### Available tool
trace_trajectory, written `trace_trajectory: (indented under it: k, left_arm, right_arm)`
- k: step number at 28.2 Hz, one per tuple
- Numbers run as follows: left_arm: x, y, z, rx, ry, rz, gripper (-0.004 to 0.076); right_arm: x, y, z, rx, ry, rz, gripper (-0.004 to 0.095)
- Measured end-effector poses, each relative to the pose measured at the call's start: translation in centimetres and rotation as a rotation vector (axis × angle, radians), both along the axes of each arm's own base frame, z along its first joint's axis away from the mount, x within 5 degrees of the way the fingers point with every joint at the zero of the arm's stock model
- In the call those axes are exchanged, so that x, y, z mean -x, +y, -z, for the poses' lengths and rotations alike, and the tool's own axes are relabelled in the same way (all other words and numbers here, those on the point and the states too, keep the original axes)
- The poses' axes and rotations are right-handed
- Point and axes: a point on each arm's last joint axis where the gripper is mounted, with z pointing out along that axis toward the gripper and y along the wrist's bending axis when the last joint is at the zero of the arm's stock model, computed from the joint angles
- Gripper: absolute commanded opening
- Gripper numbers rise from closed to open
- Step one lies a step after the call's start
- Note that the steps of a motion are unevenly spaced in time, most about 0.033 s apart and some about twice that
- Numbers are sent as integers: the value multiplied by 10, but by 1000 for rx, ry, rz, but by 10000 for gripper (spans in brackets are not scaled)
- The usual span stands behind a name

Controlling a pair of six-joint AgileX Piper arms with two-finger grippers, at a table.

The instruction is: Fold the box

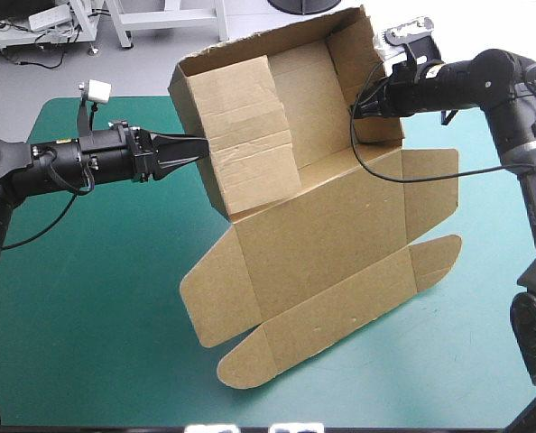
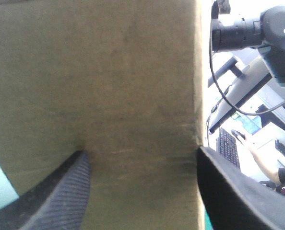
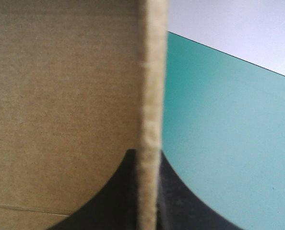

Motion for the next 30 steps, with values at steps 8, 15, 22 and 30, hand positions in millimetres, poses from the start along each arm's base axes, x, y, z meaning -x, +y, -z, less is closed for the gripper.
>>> trace_trajectory:
  k: [8, 15, 22, 30]
  left_arm:
    - [0, 1, 4, -87, -3, -15, 470]
    - [-4, 5, 7, -137, 1, -71, 470]
    - [0, 8, 0, -184, -17, -131, 470]
    - [5, 13, -4, -226, 0, -217, 468]
  right_arm:
    - [-1, 16, 4, 29, 0, 17, -21]
    - [-7, 38, 14, 48, -16, 25, -21]
    - [-9, 40, 16, 42, -8, 46, -23]
    - [-8, 45, 15, 13, 1, 44, -23]
